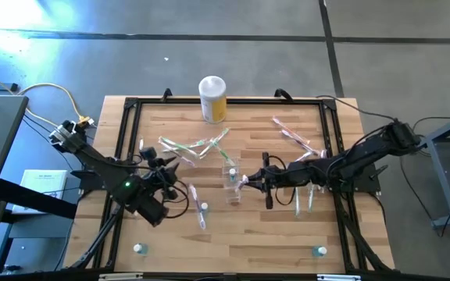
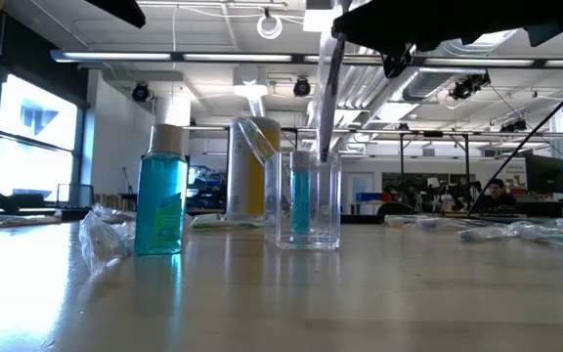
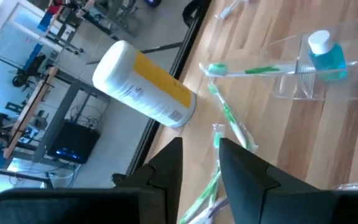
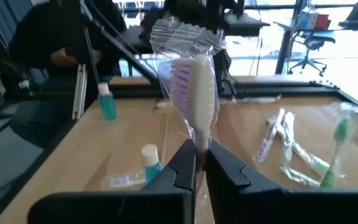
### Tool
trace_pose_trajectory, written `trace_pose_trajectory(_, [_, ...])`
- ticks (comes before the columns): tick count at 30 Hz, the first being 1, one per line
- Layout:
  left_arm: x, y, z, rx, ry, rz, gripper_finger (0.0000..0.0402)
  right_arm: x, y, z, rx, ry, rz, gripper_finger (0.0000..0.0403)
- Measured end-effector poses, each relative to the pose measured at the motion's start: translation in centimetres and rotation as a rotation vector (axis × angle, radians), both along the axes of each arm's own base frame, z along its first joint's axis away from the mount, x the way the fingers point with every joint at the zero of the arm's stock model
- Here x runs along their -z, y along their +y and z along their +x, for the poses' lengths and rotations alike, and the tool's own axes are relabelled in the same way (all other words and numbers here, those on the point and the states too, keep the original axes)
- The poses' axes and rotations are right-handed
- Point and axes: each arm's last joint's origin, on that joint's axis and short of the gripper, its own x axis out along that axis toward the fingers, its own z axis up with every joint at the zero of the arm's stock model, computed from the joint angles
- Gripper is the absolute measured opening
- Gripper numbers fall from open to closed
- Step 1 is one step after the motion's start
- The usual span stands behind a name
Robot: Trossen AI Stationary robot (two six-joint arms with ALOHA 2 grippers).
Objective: Pick & Place toothbrushing station
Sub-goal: Put the purple toothbrush into the transparent organizer
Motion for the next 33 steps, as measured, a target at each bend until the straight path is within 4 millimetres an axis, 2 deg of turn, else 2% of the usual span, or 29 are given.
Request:
trace_pose_trajectory(4, [-1.2, 0.9, -1.3, 0.009, -0.034, 0.024, 0.0095, 0.2, 0.0, 0.2, 0.000, 0.001, 0.001, 0.0011])
trace_pose_trajectory(10, [-3.8, 3.4, -4.4, 0.046, -0.055, 0.042, 0.0095, 0.6, -0.1, 0.4, 0.010, 0.009, 0.006, 0.0011])
trace_pose_trajectory(15, [-5.8, 5.7, -7.4, 0.026, -0.209, -0.001, 0.0095, 0.7, -0.3, 0.5, 0.012, 0.011, 0.006, 0.0011])
trace_pose_trajectory(17, [-5.8, 6.6, -8.5, 0.011, -0.273, -0.033, 0.0095, 0.7, -0.4, 0.5, 0.016, 0.012, 0.006, 0.0011])
trace_pose_trajectory(20, [-4.0, 7.4, -9.5, 0.001, -0.330, -0.054, 0.0095, 0.7, -0.4, 0.5, 0.017, 0.013, 0.006, 0.0011])
trace_pose_trajectory(24, [-0.1, 7.7, -10.0, 0.000, -0.397, -0.101, 0.0095, 1.0, -0.5, 0.7, 0.027, 0.023, 0.002, 0.0011])
trace_pose_trajectory(29, [4.9, 7.1, -9.2, 0.058, -0.431, -0.136, 0.0095, 1.5, -1.0, 1.1, 0.051, 0.039, 0.028, 0.0011])
trace_pose_trajectory(33, [7.2, 6.1, -8.0, 0.178, -0.429, -0.195, 0.0095, 1.8, -1.3, 1.1, 0.068, 0.065, 0.037, 0.0011])
